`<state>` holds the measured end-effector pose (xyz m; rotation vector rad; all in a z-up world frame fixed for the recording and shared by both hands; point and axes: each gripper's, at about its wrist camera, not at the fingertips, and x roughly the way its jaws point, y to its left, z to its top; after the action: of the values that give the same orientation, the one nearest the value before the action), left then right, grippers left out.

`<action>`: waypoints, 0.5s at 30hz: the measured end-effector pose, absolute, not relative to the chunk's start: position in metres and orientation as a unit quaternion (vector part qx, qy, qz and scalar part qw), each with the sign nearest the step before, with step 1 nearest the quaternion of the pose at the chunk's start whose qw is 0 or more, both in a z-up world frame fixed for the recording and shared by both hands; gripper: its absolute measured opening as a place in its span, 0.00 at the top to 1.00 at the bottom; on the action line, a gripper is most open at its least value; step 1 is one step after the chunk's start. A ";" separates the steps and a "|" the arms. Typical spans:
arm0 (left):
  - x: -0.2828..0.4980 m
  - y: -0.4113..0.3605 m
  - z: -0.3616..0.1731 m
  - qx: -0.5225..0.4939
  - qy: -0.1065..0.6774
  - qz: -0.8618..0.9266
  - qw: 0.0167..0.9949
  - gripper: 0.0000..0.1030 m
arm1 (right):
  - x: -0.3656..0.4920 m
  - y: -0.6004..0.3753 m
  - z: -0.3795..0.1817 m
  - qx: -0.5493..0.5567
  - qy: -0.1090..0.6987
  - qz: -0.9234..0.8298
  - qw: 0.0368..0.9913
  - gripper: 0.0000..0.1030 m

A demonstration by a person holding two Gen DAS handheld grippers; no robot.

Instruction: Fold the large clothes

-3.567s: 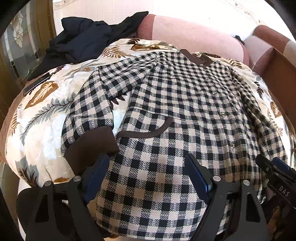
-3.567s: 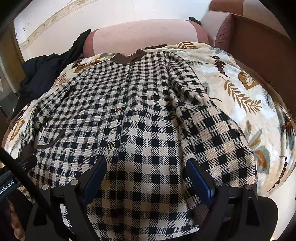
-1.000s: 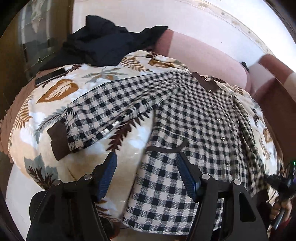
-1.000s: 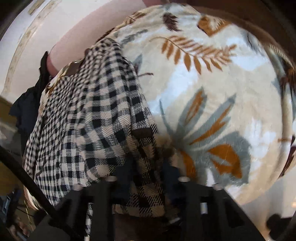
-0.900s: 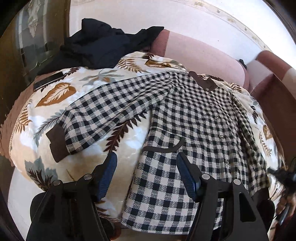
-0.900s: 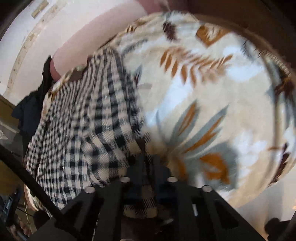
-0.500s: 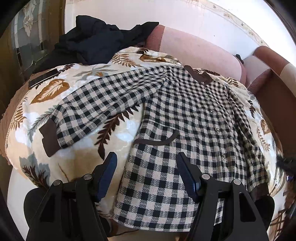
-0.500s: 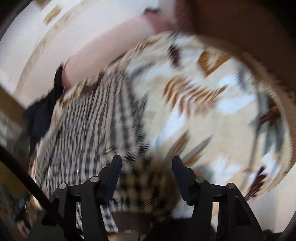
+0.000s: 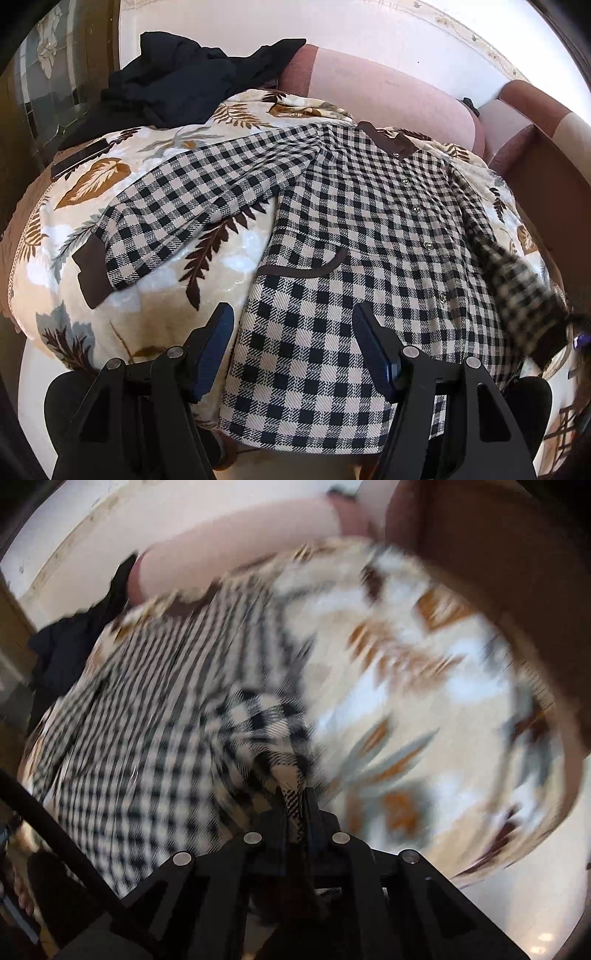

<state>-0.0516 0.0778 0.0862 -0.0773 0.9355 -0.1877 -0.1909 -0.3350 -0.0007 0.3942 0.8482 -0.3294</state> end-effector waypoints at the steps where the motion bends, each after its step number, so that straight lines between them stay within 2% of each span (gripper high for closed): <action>1: -0.052 0.078 0.086 -0.037 0.450 -0.090 0.888 0.36 | -0.193 -0.345 0.008 0.181 0.400 -0.177 0.881 0.92; 4: -0.052 0.078 0.085 -0.037 0.450 -0.090 0.888 0.36 | -0.196 -0.393 0.029 0.153 0.388 -0.261 0.870 0.92; 8: -0.052 0.078 0.082 -0.040 0.454 -0.084 0.886 0.36 | -0.187 -0.452 0.026 0.105 0.396 -0.378 0.830 0.92; 11: -0.053 0.077 0.080 -0.040 0.457 -0.083 0.885 0.36 | -0.179 -0.498 0.011 0.115 0.421 -0.453 0.777 0.80; 13: -0.055 0.077 0.080 -0.035 0.455 -0.080 0.886 0.36 | -0.187 -0.513 0.007 0.153 0.418 -0.459 0.769 0.76; 15: -0.054 0.077 0.078 -0.029 0.455 -0.077 0.887 0.36 | -0.199 -0.509 0.012 0.178 0.390 -0.438 0.790 0.56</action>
<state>-0.0538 0.0772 0.0781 -0.0599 0.9449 -0.1591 -0.1988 -0.5093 0.0115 0.3833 0.8394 -0.9436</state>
